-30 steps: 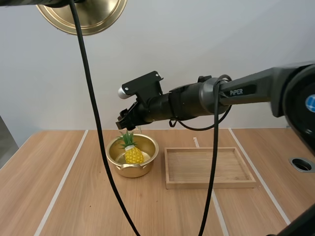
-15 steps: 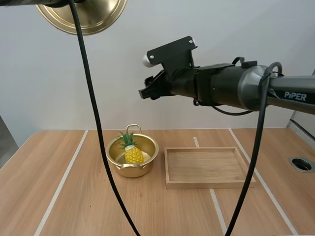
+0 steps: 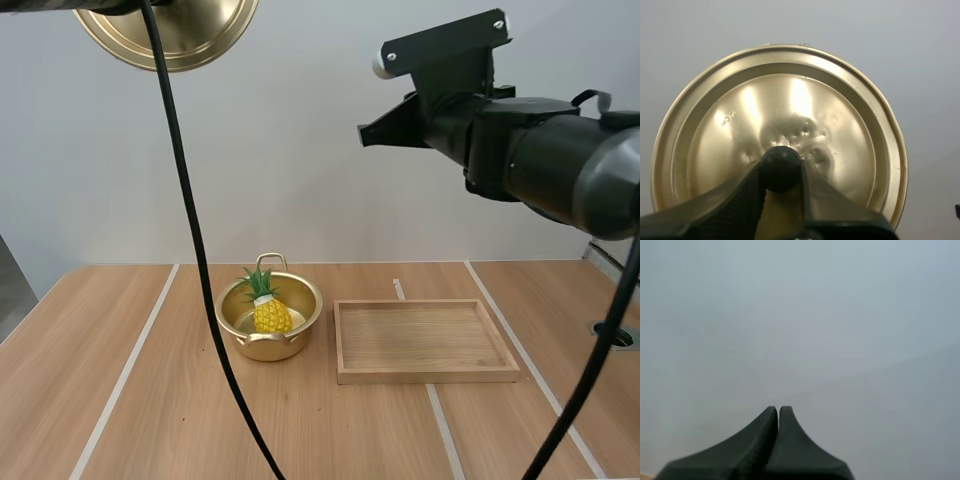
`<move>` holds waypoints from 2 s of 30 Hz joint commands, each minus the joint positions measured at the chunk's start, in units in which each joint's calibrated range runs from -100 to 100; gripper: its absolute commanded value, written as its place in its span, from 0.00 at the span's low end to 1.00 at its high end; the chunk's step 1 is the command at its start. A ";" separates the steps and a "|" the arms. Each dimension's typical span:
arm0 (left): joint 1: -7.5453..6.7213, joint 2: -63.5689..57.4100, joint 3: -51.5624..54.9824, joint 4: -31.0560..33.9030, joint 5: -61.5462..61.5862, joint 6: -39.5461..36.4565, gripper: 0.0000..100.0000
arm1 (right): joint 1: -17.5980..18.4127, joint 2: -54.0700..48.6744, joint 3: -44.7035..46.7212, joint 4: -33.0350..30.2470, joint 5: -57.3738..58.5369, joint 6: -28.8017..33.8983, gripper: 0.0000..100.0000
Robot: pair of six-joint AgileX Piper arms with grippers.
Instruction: Open the pot, put the pineapple inside, and close it
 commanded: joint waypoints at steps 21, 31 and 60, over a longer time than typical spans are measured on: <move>0.12 -0.25 -0.44 -0.18 -1.78 -0.43 0.00 | -3.46 -21.37 5.44 13.43 -24.89 -0.03 0.00; 0.12 0.01 -0.44 -0.79 -1.27 1.59 0.00 | -3.46 -29.24 14.85 13.43 -24.71 -0.03 0.00; 0.12 21.61 -0.44 -10.73 29.80 18.02 0.00 | -3.46 -31.30 15.90 13.43 -24.11 -0.03 0.00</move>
